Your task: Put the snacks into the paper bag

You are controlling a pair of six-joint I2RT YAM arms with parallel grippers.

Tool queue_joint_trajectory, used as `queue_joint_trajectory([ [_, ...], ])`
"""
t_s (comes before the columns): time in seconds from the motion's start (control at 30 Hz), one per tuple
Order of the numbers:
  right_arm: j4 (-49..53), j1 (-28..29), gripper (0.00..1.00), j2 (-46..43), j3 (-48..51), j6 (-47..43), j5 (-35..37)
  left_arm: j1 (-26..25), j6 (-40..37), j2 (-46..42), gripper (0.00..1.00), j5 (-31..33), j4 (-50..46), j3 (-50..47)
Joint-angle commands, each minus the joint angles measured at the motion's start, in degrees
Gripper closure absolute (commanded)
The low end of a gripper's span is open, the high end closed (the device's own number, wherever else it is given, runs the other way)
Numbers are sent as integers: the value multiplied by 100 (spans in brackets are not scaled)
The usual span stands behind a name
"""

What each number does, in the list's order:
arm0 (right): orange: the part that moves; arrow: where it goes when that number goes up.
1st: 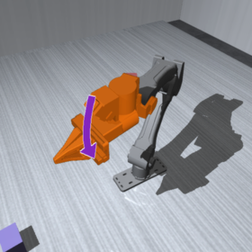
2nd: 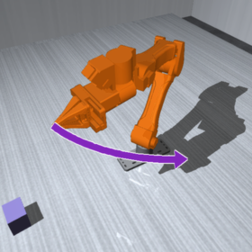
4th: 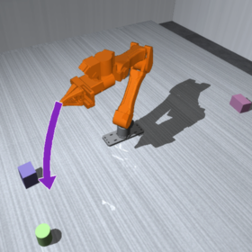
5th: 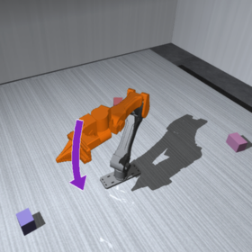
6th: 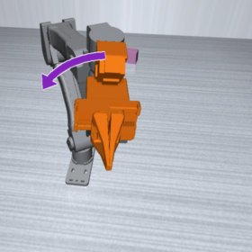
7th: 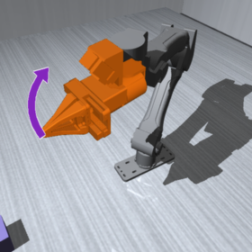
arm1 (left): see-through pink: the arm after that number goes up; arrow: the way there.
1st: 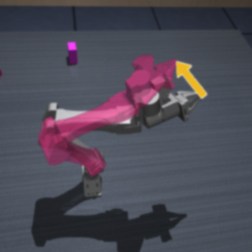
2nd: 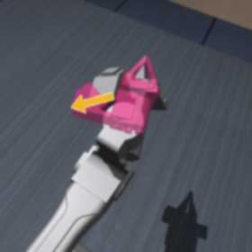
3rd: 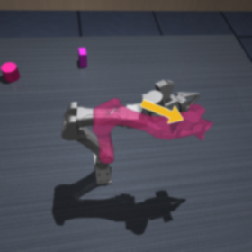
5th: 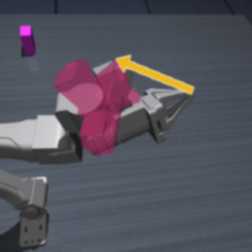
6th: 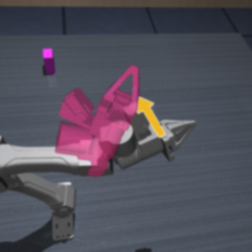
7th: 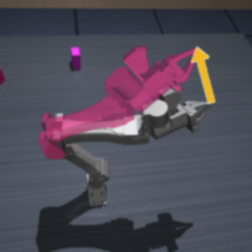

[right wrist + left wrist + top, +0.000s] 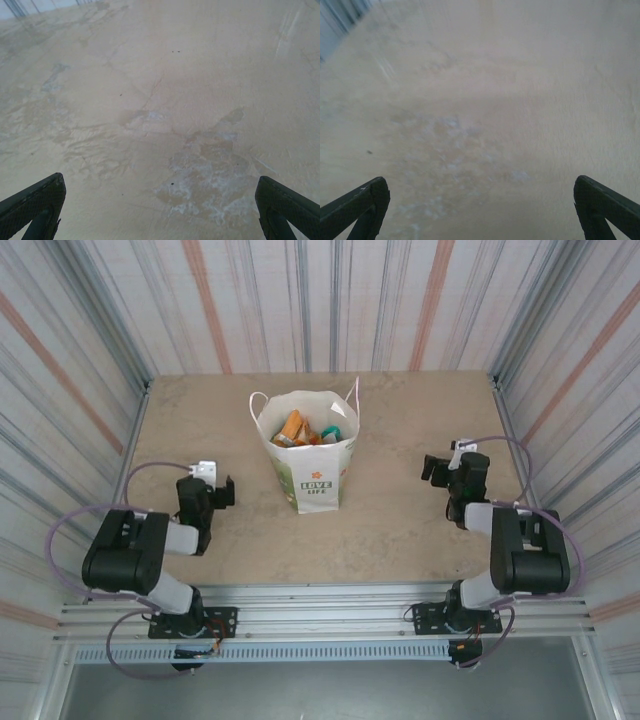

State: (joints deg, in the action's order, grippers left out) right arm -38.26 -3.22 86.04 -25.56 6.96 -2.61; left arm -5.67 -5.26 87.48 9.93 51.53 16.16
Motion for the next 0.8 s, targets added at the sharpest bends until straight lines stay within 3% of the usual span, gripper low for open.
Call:
queue_joint_trajectory([
  [0.0, -1074, 31, 1, 250, 350, -181, 90, 232, 241, -7, 1, -89, -232, 624],
  [0.03, -1051, 20, 1, 238, 350, -178, 91, 365, 328, -18, 1, -338, -158, 577],
  [0.77, -920, 26, 1, 264, 268, -177, 103, 323, 388, -116, 1, -182, -428, 616],
])
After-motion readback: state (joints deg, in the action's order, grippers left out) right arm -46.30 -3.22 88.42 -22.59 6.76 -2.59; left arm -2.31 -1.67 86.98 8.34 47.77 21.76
